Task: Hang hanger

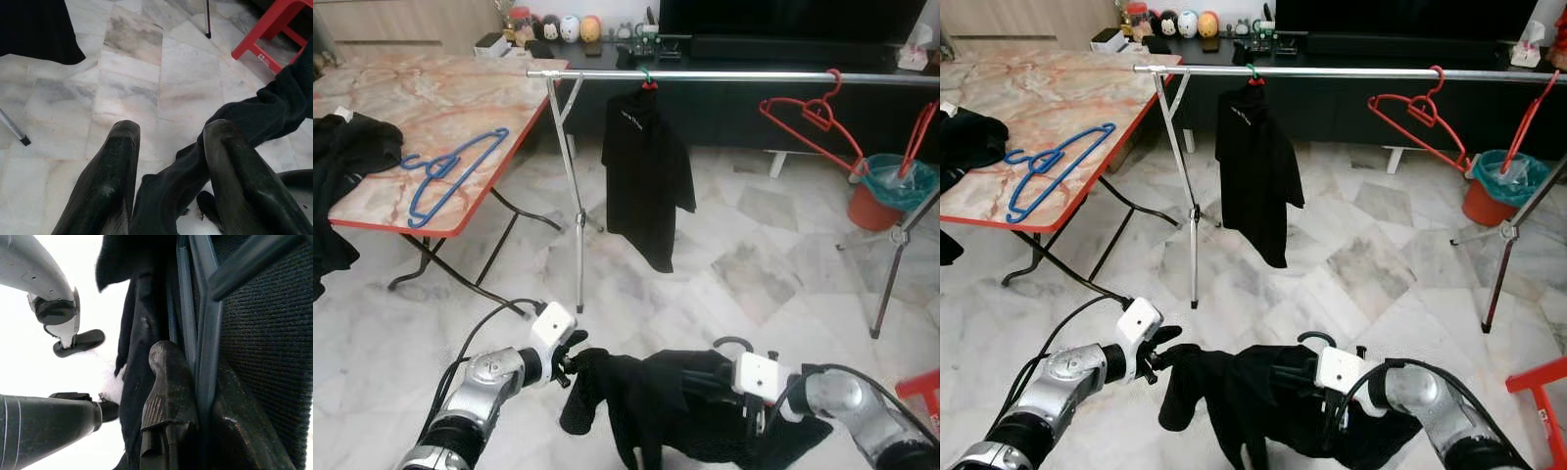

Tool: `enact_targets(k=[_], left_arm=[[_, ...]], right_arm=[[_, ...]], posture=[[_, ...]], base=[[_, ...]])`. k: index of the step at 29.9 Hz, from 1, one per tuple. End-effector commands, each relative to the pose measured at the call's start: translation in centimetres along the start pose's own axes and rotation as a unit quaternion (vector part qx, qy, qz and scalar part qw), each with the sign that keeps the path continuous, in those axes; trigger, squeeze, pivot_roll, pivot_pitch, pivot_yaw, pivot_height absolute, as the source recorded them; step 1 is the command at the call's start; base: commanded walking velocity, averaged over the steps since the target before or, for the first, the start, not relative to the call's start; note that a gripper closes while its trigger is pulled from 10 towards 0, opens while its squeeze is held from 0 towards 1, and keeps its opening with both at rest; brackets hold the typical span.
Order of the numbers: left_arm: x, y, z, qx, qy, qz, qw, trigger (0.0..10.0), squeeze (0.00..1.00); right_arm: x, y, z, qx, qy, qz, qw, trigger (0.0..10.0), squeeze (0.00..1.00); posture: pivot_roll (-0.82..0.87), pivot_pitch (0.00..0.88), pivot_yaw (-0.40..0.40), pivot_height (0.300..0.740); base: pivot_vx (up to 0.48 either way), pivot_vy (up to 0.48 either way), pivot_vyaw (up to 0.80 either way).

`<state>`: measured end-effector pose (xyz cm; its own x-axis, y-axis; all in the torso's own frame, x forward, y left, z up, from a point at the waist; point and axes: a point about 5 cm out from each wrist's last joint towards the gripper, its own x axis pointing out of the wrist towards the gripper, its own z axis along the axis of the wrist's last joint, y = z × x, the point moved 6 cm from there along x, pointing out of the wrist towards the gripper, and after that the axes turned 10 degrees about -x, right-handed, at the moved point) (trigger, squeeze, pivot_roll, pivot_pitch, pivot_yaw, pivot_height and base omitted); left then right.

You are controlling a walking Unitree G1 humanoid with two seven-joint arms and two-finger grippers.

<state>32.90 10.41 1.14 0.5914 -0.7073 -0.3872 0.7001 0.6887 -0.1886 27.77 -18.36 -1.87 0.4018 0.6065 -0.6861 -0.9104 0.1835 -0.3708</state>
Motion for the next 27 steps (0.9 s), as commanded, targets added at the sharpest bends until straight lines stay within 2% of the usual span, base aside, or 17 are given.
enact_targets(k=[1,4,5,6,12,18,23,25,27], left_arm=[[-0.3,0.3,-0.8,-0.008,0.007,0.006,1.000,10.0,0.00],[-0.5,0.3,-0.8,-0.017,0.001,0.006,1.000,10.0,0.00],[-0.7,0.3,-1.0,-0.018,0.002,0.002,1.000,10.0,0.00],[-0.8,0.3,-1.1,-0.019,0.003,0.000,1.000,10.0,0.00],[-1.2,0.3,-1.8,-0.022,0.011,-0.001,1.000,10.0,0.00],[-1.1,0.4,-1.7,-0.025,0.003,0.005,1.000,10.0,0.00],[-1.2,0.6,-1.5,-0.022,0.000,0.009,1.000,10.0,0.00],[-1.2,0.8,-1.1,-0.030,-0.009,0.014,0.999,10.0,0.00],[-1.1,0.7,-1.0,-0.033,-0.010,0.007,0.999,10.0,0.00]], right_arm=[[-0.1,-1.0,0.7,0.018,-0.026,-0.044,0.999,0.0,0.00],[0.0,-0.3,0.4,0.032,-0.027,-0.044,0.998,0.0,0.00],[0.0,0.7,0.0,0.042,-0.026,-0.037,0.998,0.0,0.00],[0.0,0.9,-0.2,0.046,-0.025,-0.038,0.998,0.0,0.00],[-0.1,1.6,-1.0,0.062,-0.014,-0.047,0.997,0.0,0.00],[0.2,1.1,-0.6,0.077,-0.025,-0.077,0.994,0.0,0.00],[0.2,0.2,-0.5,0.084,-0.029,-0.113,0.990,0.0,0.00],[0.1,-0.3,-0.3,0.100,-0.037,-0.133,0.985,0.0,0.00],[0.2,-0.2,-0.1,0.104,-0.043,-0.129,0.985,0.0,0.00]], posture=[[-0.04,0.045,0.013,0.740],[-0.04,0.048,0.016,0.740],[-0.04,0.051,0.019,0.740],[-0.04,0.051,0.019,0.740],[-0.04,0.054,0.019,0.740],[-0.04,0.053,0.019,0.740],[-0.04,0.052,0.020,0.740],[-0.04,0.050,0.022,0.740],[-0.04,0.050,0.022,0.740]], base=[[0.000,0.000,0.00],[0.000,0.000,0.00],[0.000,0.000,0.00],[0.000,0.000,0.00],[0.000,0.000,0.00],[0.000,0.000,0.00],[0.000,0.000,0.00],[0.000,0.000,0.00],[0.000,0.000,0.00]])
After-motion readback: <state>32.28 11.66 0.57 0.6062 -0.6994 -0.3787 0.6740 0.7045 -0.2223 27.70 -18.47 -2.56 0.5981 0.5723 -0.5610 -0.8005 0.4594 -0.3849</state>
